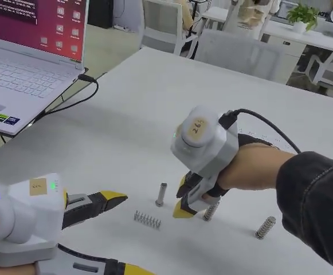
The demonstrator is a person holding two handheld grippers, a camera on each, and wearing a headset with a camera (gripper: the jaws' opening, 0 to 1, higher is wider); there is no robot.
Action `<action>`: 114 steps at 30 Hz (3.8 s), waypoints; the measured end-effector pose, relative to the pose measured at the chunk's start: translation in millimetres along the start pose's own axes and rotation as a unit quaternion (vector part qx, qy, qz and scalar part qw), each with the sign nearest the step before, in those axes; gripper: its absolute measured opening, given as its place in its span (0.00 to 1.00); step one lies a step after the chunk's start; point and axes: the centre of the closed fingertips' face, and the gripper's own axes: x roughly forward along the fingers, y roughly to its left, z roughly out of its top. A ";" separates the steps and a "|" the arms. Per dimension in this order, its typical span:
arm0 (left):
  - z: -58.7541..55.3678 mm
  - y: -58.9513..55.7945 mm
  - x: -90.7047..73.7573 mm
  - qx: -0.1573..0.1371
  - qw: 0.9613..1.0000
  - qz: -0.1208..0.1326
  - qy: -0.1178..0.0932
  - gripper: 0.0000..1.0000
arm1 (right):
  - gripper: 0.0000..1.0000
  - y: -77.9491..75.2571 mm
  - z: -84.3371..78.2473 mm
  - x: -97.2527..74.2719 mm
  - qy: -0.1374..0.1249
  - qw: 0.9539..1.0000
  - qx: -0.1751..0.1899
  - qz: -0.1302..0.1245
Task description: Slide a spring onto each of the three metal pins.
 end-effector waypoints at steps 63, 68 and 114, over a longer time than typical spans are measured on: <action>-10.9 5.2 -5.0 -0.011 1.000 0.009 0.012 0.83 | 0.08 14.0 -1.7 49.1 0.013 1.000 0.015 0.008; -8.0 3.3 -2.5 -0.008 1.000 0.005 0.014 0.82 | 0.08 18.2 -5.5 38.0 0.011 1.000 0.012 0.011; 19.8 -26.5 19.7 0.069 0.996 -0.061 0.008 0.31 | 0.08 69.7 -10.9 -45.2 0.007 0.996 -0.071 0.054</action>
